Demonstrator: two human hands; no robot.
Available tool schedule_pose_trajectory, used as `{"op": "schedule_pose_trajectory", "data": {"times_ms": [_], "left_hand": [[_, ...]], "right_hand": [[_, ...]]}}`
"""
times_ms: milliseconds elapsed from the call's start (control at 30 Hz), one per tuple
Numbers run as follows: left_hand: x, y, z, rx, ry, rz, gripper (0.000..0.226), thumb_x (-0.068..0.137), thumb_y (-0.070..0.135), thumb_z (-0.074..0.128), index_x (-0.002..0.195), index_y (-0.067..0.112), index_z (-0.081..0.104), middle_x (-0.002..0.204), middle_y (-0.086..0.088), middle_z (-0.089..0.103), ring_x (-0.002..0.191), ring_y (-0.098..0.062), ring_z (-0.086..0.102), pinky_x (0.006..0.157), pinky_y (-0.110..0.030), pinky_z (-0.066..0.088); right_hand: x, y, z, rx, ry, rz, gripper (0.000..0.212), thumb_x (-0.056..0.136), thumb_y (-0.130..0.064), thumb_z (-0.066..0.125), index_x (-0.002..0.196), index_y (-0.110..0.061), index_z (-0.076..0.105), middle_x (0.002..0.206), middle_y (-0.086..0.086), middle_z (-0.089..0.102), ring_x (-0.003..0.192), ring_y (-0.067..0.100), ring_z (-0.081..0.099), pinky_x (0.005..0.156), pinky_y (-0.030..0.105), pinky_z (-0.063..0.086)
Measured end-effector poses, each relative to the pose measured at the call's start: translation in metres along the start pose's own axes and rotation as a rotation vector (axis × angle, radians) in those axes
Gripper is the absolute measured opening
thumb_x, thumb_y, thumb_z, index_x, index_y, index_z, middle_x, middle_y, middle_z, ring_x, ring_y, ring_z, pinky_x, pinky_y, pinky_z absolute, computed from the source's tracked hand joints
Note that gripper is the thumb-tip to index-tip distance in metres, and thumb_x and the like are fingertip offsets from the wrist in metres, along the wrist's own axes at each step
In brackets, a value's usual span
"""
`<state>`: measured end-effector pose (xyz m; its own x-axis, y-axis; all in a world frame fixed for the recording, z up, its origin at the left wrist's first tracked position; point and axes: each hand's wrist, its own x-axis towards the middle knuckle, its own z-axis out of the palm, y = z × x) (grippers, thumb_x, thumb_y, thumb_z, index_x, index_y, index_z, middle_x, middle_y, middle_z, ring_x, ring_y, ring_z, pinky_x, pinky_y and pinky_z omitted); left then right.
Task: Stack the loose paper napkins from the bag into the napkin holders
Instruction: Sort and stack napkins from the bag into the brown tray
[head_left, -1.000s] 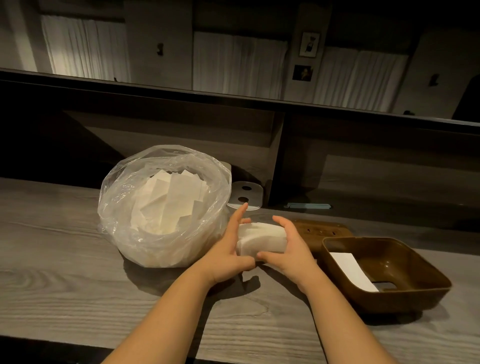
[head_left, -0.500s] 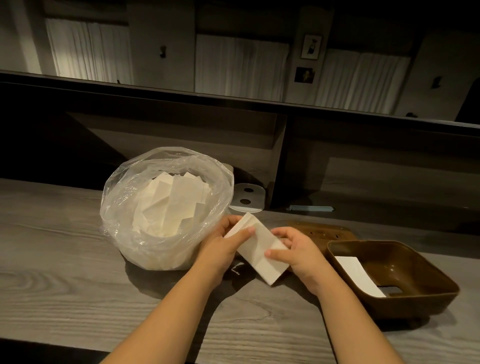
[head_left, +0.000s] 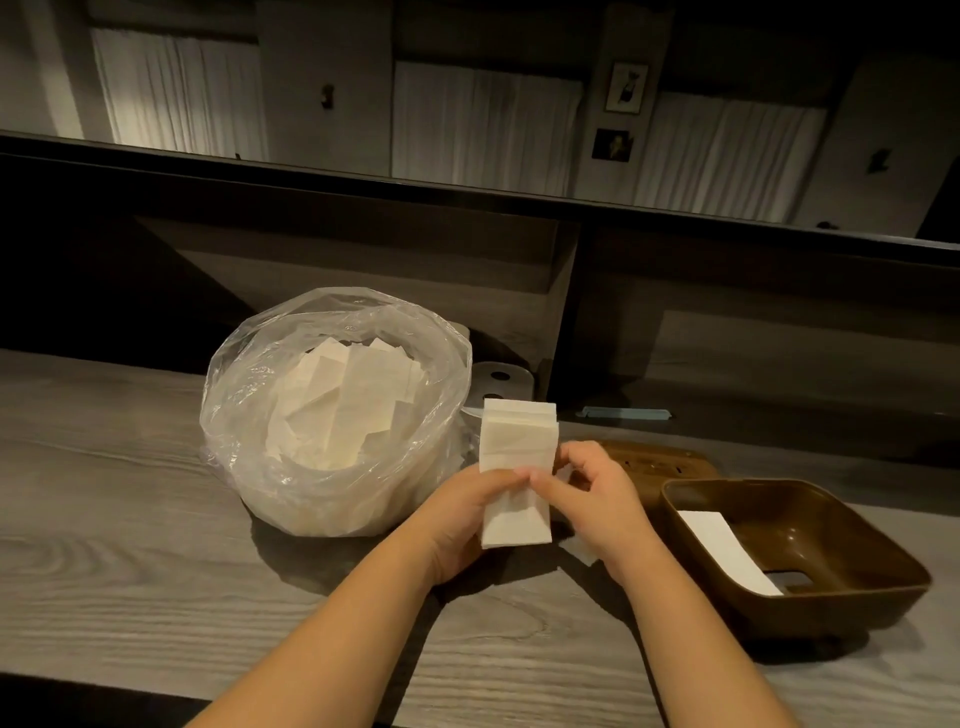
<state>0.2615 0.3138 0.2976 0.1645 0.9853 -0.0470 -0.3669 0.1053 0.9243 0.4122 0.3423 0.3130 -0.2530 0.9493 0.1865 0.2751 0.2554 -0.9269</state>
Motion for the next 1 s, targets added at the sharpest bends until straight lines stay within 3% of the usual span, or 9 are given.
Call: {"op": "schedule_pose_trajectory", "data": {"times_ms": [133,267,400,500,667,800,900,1000], "left_hand": [[-0.005,0.006,-0.008,-0.069,-0.212,-0.092,0.058,0.087,0.02,0.064,0.141,0.013,0.042,0.127,-0.017,0.065,0.106,-0.032,0.066,0.093,-0.044,0.052],[-0.01,0.007,-0.008,-0.017,-0.351,-0.181,0.053,0.085,0.016,0.06,0.136,0.009,0.048,0.115,-0.016,0.068,0.107,-0.029,0.066,0.097,-0.042,0.051],[-0.01,0.007,-0.012,-0.067,-0.411,-0.247,0.065,0.083,0.018,0.069,0.142,0.009,0.042,0.121,-0.019,0.063,0.109,-0.032,0.064,0.101,-0.046,0.048],[-0.009,0.008,-0.013,-0.08,-0.36,-0.283,0.059,0.085,0.02,0.064,0.14,0.01,0.045,0.125,-0.019,0.063,0.104,-0.03,0.067,0.093,-0.042,0.053],[-0.01,0.008,-0.012,-0.068,-0.366,-0.272,0.049,0.09,0.02,0.058,0.137,0.01,0.049,0.118,-0.016,0.065,0.102,-0.028,0.066,0.097,-0.042,0.049],[-0.01,0.008,-0.012,-0.027,-0.337,-0.267,0.044,0.093,0.019,0.056,0.136,0.011,0.05,0.119,-0.016,0.067,0.101,-0.028,0.067,0.096,-0.043,0.05],[-0.009,0.008,-0.012,-0.006,-0.268,-0.267,0.041,0.096,0.018,0.053,0.137,0.012,0.048,0.121,-0.016,0.067,0.104,-0.029,0.067,0.095,-0.045,0.051],[-0.008,0.008,-0.01,-0.037,-0.191,-0.275,0.035,0.097,0.018,0.051,0.131,0.011,0.052,0.117,-0.015,0.07,0.101,-0.029,0.069,0.091,-0.044,0.053]], "right_hand": [[0.0,-0.01,-0.008,0.243,0.192,0.025,0.012,0.096,-0.03,0.057,0.103,-0.023,0.064,0.102,-0.004,0.064,0.098,0.015,0.058,0.073,0.027,0.046],[-0.002,-0.012,-0.009,0.272,0.117,0.095,0.011,0.094,-0.03,0.06,0.093,-0.024,0.07,0.095,-0.004,0.071,0.101,0.022,0.062,0.092,0.048,0.05],[-0.002,-0.014,-0.009,0.217,0.157,0.087,0.011,0.094,-0.019,0.062,0.086,-0.017,0.069,0.09,-0.003,0.069,0.096,0.021,0.061,0.089,0.042,0.05],[-0.002,-0.017,-0.009,0.22,0.182,0.072,0.01,0.093,-0.018,0.063,0.085,-0.018,0.069,0.09,-0.003,0.068,0.093,0.019,0.06,0.082,0.037,0.05],[0.001,-0.013,-0.013,0.211,0.356,-0.032,0.006,0.094,-0.022,0.062,0.089,-0.023,0.066,0.09,-0.006,0.068,0.093,0.016,0.065,0.077,0.035,0.056],[-0.003,-0.022,-0.019,0.312,0.564,-0.129,0.008,0.1,-0.026,0.051,0.103,-0.019,0.054,0.095,-0.007,0.062,0.088,0.007,0.065,0.059,0.013,0.051],[-0.005,-0.029,-0.026,0.422,0.648,-0.16,0.004,0.101,-0.025,0.051,0.102,-0.022,0.054,0.098,-0.007,0.059,0.094,0.012,0.062,0.065,0.017,0.051],[-0.007,-0.034,-0.026,0.612,0.484,-0.026,0.005,0.1,-0.027,0.052,0.099,-0.027,0.057,0.102,-0.002,0.062,0.093,0.018,0.063,0.066,0.03,0.056]]}}
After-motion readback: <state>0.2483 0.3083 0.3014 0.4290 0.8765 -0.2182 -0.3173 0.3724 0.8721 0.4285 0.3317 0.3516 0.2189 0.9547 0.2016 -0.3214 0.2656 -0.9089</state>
